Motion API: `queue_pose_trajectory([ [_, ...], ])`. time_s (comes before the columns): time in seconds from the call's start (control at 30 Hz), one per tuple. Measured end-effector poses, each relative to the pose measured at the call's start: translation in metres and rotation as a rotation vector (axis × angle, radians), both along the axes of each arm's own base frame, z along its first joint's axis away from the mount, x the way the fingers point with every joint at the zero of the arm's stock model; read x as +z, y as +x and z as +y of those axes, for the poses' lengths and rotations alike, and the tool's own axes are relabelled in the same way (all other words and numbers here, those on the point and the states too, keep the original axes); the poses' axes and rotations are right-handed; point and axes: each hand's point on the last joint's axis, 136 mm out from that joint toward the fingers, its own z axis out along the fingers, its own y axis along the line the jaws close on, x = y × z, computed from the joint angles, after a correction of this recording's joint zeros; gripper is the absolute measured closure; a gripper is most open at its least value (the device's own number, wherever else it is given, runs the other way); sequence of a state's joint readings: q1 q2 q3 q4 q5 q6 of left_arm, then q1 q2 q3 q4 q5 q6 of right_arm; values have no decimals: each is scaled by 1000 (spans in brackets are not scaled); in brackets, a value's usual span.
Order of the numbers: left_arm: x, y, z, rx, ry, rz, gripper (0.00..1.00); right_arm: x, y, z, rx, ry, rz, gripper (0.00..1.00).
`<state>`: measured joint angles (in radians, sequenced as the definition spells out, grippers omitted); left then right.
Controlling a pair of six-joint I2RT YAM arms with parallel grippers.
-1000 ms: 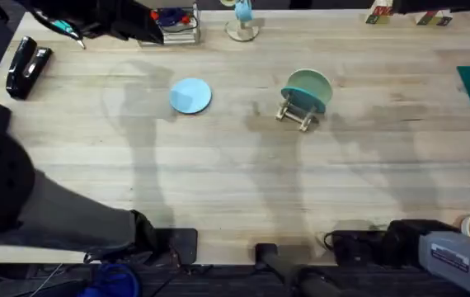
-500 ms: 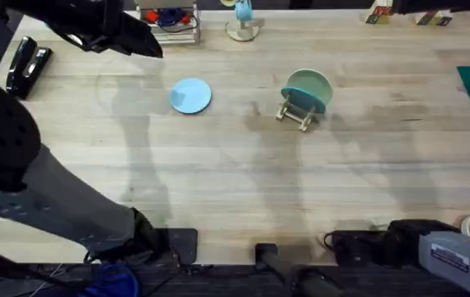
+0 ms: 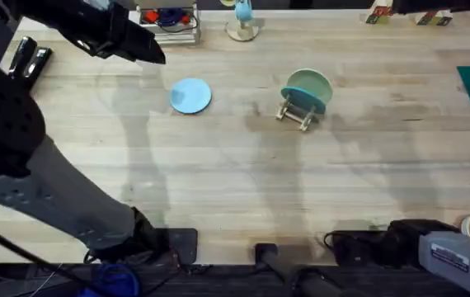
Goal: Pick up the plates from the table one by one and place each into a slot on the dish rack.
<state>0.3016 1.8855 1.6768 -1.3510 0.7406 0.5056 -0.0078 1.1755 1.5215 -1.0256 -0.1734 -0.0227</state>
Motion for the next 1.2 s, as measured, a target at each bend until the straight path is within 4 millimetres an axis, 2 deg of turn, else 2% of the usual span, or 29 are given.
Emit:
queue_pose_trajectory([
  [0.73, -85, 8, -1, -1, -94, 219, 960, 1, 1, 0, 0, 0, -7, 8],
  [0.87, -92, 12, 0, -1, -93, 211, 960, 4, 4, 0, 0, 0, -24, 9],
  [1.2, -93, 17, 2, -4, -85, 186, 960, 5, 5, 0, 0, 0, -29, 7],
])
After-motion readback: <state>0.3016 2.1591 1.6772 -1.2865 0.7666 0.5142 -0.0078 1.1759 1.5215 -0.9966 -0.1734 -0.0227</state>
